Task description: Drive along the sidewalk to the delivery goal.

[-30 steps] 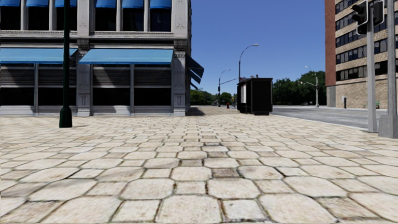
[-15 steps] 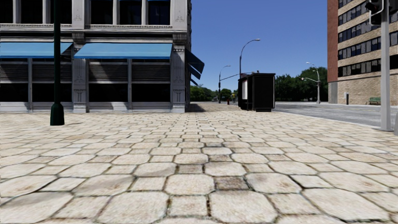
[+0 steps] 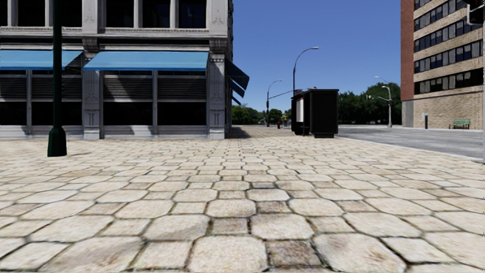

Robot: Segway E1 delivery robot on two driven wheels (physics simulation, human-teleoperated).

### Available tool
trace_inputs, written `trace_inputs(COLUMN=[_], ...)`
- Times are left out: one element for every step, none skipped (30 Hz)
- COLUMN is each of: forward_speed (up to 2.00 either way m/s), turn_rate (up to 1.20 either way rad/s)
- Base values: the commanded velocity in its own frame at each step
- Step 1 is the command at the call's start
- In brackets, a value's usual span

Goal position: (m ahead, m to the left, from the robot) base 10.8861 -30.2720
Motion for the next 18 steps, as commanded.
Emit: trace_inputs(forward_speed=[2.00, 2.00, 2.00, 2.00, 2.00, 2.00, 2.00, 2.00, 2.00, 2.00, 2.00, 2.00, 2.00, 2.00, 2.00, 2.00, 2.00, 2.00], turn_rate=[0.00, 0.00, 0.00, 0.00, 0.00, 0.00, 0.00, 0.00, 0.00, 0.00, 0.00, 0.00, 0.00, 0.00, 0.00, 0.00, 0.00, 0.00])
